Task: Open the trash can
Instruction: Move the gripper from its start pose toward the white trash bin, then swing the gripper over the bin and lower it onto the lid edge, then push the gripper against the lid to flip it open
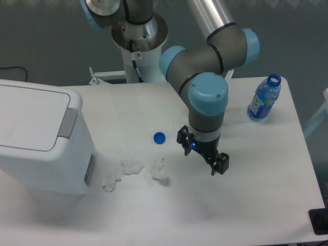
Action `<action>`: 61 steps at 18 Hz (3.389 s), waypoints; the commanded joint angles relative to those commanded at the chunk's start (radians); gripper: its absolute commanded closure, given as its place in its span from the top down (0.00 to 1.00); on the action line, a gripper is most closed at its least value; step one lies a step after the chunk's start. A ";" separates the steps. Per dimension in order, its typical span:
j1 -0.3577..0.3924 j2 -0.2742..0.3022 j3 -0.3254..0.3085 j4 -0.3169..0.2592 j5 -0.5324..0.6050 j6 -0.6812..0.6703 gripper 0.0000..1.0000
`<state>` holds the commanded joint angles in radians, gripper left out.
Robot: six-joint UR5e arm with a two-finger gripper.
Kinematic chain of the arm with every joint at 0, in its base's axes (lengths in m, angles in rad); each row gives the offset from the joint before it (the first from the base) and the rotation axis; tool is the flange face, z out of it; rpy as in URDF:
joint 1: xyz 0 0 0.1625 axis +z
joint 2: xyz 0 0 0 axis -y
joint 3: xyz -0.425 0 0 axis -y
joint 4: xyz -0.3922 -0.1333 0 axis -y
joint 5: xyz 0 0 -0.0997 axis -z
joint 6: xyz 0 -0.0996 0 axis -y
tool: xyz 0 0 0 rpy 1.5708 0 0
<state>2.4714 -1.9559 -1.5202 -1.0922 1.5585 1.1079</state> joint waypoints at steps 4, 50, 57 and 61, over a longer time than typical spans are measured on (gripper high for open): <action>-0.037 0.026 -0.005 0.008 -0.011 -0.081 1.00; -0.244 0.327 -0.091 -0.011 -0.433 -0.562 0.00; -0.246 0.318 -0.091 -0.009 -0.429 -0.563 0.00; -0.247 0.318 -0.091 -0.011 -0.429 -0.562 0.00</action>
<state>2.2243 -1.6383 -1.6107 -1.1029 1.1290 0.5461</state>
